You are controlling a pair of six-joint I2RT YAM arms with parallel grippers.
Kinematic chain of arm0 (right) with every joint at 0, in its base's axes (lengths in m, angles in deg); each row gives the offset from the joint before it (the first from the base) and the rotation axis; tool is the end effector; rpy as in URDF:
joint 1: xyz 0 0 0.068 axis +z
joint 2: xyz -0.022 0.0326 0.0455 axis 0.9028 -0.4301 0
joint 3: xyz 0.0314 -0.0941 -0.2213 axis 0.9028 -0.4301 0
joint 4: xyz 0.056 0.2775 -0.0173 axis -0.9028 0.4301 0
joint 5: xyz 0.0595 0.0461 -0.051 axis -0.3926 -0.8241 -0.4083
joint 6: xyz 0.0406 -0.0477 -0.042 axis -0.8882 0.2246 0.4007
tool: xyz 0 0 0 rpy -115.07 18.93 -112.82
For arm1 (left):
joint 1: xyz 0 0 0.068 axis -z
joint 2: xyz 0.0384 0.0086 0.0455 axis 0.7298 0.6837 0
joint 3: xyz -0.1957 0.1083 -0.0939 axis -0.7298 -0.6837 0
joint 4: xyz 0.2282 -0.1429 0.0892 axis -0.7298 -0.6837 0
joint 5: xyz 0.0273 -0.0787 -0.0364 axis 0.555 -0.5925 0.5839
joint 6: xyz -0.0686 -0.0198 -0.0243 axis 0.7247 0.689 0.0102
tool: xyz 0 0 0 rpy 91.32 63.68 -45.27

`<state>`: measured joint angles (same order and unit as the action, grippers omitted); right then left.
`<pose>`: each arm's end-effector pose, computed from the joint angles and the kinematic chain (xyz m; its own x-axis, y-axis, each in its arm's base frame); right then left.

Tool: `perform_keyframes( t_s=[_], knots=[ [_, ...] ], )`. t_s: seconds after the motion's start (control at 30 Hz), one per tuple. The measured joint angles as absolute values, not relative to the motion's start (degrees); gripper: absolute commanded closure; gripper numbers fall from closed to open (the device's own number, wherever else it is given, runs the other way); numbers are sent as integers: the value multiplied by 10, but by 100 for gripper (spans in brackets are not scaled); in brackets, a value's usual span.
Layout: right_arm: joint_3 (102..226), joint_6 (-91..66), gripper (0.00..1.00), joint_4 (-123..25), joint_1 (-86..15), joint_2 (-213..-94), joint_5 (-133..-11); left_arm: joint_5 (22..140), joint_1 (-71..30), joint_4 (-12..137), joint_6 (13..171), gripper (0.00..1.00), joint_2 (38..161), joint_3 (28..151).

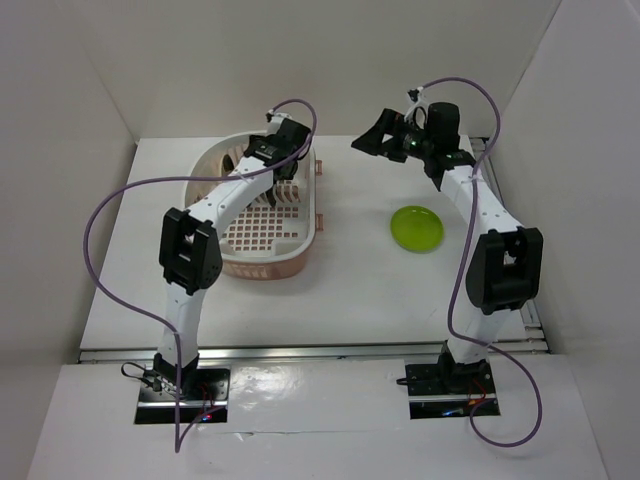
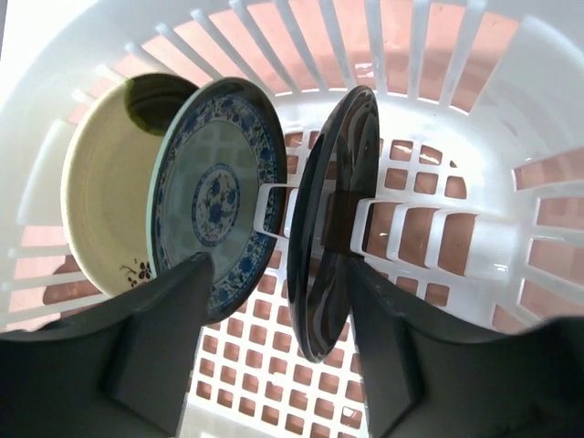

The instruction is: Load the plates into the dish rack

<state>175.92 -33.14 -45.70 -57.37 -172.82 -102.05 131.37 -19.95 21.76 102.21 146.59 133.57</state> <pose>0.4485 0.0958 0.3031 -0.5735 0.2932 -0.7649 -0.4721 0.6448 0.6011 0.4692 -0.1903 0.2508 -0.5610 -0.0217 -0.8275 -0.3112 0.9318 0.1865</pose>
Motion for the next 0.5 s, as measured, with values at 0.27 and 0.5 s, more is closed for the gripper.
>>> perform_keyframes(
  t_s=[0.27,0.5],
  knots=[
    [1747,-296,0,-414,-577,-1725,-886,1273,-200,214,1018,0,1409,1342],
    [1533,-284,0,-411,-643,-1620,-761,1131,-201,242,1009,0,1240,1293]
  ],
)
